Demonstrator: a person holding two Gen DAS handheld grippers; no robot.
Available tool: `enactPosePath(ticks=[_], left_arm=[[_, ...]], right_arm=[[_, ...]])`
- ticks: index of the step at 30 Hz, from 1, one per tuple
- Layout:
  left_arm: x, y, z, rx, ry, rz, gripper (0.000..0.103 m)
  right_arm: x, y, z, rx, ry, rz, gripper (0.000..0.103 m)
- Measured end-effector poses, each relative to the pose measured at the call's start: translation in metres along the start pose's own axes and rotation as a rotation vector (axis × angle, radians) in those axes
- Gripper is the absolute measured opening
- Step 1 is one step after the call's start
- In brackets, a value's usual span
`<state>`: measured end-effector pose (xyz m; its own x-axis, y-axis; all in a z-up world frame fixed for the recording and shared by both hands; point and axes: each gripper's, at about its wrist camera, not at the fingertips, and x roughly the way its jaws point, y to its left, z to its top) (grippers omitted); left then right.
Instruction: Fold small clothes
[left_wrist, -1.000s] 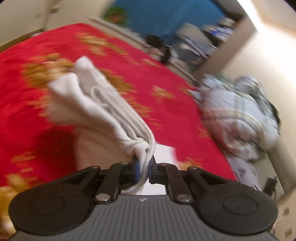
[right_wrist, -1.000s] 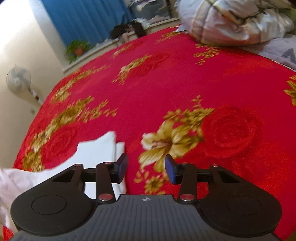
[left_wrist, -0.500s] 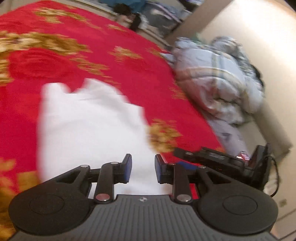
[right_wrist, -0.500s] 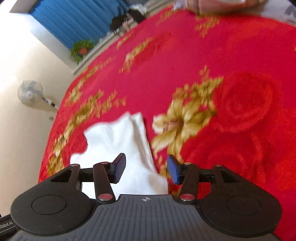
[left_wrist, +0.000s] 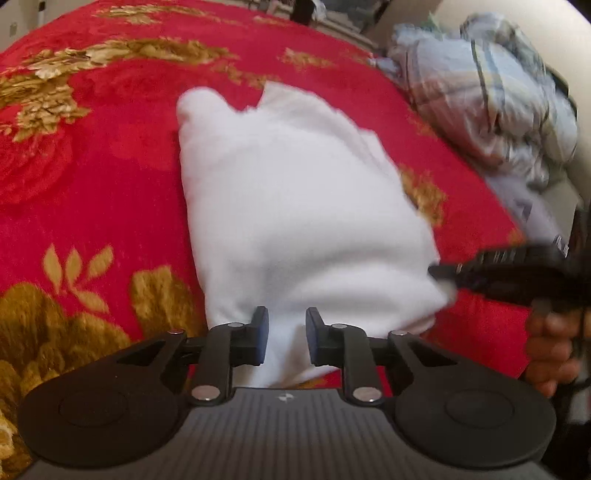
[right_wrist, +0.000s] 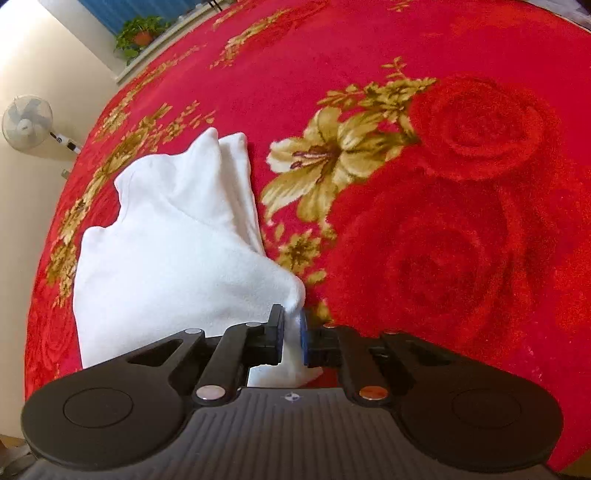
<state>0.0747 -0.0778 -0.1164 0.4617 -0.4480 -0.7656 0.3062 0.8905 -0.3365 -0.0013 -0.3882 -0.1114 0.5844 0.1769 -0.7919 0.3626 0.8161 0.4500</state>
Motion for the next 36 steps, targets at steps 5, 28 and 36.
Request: enactPosePath(ticks=[5,28,36], left_arm=[[-0.013,0.028,0.022,-0.172,-0.090,-0.042,0.032],[-0.024,0.017,0.010,-0.140,-0.088,0.055,0.065],[0.003,0.011,-0.022,0.014,0.080,0.125,0.052]], right_arm=[[-0.004,-0.010,0.002,0.027,-0.004,0.026,0.014],[-0.044,-0.033,-0.013,0.030,0.014,0.044,0.004],[-0.056,-0.021,0.017,0.024,-0.213,0.072,0.045]])
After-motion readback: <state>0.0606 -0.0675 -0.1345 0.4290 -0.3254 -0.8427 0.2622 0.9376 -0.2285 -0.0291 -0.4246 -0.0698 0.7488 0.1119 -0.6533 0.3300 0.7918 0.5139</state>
